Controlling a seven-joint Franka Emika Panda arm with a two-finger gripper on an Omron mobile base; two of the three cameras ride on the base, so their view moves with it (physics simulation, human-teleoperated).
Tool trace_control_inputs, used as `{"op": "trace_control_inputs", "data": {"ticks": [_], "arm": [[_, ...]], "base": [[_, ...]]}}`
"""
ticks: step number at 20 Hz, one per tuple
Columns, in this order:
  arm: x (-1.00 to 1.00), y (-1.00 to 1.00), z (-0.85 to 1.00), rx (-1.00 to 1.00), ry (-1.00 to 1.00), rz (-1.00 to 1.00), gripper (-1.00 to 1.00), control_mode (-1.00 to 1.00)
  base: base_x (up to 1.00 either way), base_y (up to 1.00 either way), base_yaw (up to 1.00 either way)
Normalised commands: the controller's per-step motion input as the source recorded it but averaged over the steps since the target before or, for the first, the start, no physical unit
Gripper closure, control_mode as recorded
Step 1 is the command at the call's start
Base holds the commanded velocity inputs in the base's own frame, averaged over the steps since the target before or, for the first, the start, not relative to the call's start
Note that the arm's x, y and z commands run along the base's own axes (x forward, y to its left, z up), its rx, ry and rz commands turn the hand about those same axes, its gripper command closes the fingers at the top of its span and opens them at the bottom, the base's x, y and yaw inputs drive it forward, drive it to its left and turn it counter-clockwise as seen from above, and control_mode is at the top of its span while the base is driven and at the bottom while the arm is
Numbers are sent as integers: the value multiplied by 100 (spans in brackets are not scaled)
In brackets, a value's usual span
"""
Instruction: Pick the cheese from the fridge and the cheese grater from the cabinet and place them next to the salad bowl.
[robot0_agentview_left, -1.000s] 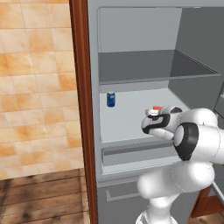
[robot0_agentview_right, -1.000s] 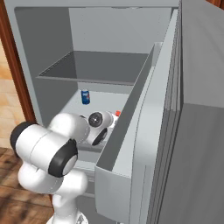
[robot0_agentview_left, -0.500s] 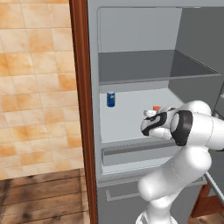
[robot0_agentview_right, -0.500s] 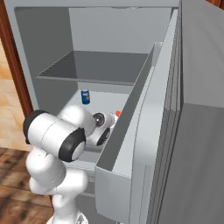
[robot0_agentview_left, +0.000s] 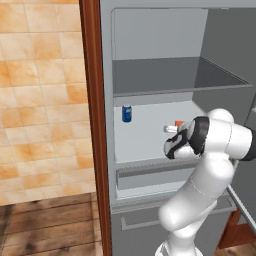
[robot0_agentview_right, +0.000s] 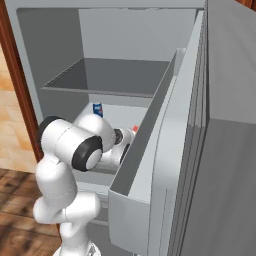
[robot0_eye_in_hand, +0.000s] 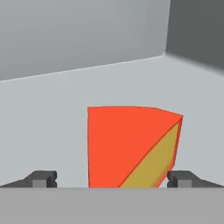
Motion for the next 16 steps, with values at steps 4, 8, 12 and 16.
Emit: {"op": "trace_control_inputs", "data": {"ticks": [4,8,12,16], "arm": [[25,-5,-33,0,0,0,-100,-100],[3,-12,-31,0,-6,0,100,-100],[-16,-16,-10,3,-7,0,100,-100],[-65,-9,-1,6,-10,0,100,-100]], "base": [[0,0,0],[0,0,0],[0,0,0],[0,0,0]]}}
